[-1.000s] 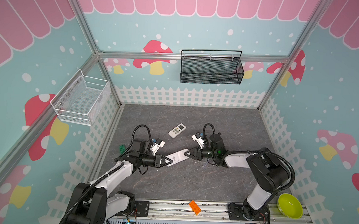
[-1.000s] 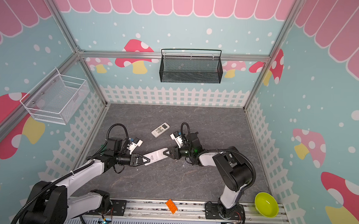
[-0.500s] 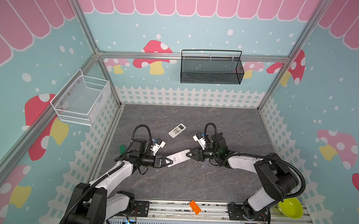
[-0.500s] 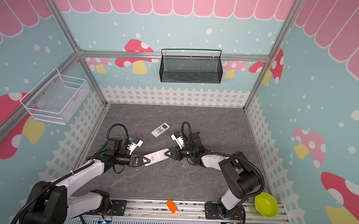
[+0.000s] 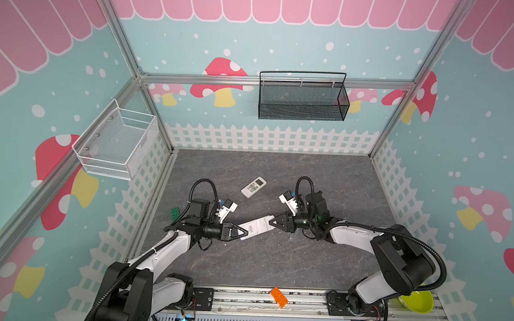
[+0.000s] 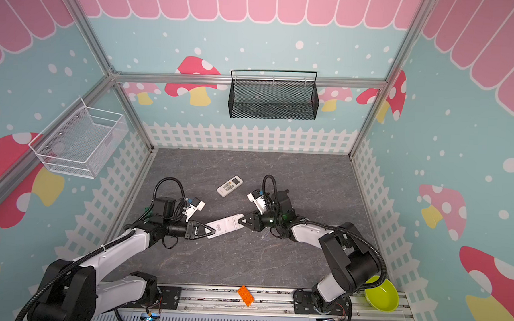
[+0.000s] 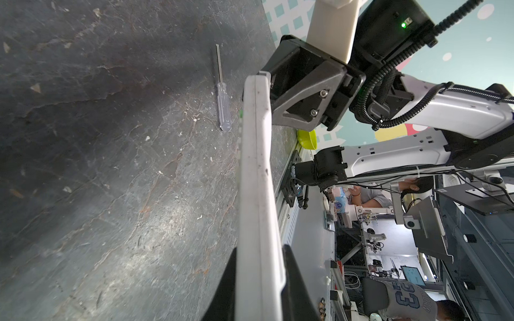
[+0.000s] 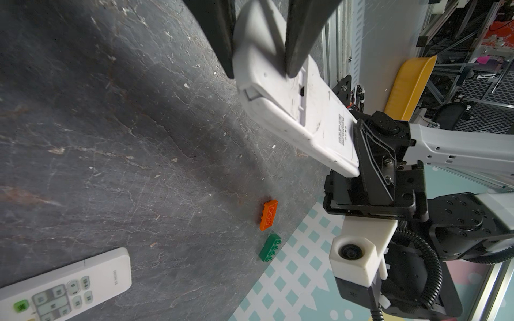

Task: Unload the batteries from the remote control
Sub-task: 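Pinch the battery cover with the right gripper and slide it off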

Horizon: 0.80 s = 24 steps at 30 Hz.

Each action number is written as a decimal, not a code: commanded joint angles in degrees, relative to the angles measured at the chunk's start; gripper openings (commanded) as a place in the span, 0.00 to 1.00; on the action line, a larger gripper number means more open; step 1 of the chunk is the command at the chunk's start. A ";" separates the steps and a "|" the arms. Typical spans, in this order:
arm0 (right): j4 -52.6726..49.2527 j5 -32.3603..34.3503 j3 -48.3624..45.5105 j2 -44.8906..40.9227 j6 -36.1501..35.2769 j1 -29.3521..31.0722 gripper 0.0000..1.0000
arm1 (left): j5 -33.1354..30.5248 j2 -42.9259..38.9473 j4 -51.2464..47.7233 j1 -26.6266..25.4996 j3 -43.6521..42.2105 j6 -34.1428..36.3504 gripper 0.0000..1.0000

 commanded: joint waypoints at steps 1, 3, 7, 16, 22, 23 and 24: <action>-0.82 -3.25 -1.31 -2.19 -1.48 0.55 0.29 | -3.08 0.39 1.71 0.44 0.43 -0.46 0.00; -0.84 -3.34 -1.53 -2.57 -1.43 0.56 0.29 | -2.98 0.45 1.73 0.44 0.50 -0.43 0.00; -0.95 -3.26 -2.49 -3.29 -1.52 0.36 0.29 | -2.94 0.52 1.76 0.45 0.43 -0.46 0.00; -1.42 -2.55 -3.96 -5.41 -1.61 -0.66 0.25 | -2.90 0.82 1.80 0.44 0.45 -0.46 0.00; -0.89 -2.53 -3.88 -5.24 -1.46 -0.77 0.22 | -2.83 0.91 1.88 0.53 0.49 -0.49 0.00; -0.41 -2.51 -3.90 -5.11 -1.25 -0.75 0.21 | -2.87 0.91 1.89 0.53 0.48 -0.56 0.00; 0.09 -2.68 -3.76 -4.85 -0.90 -0.76 0.21 | -2.80 0.90 1.88 0.53 0.43 -0.52 0.00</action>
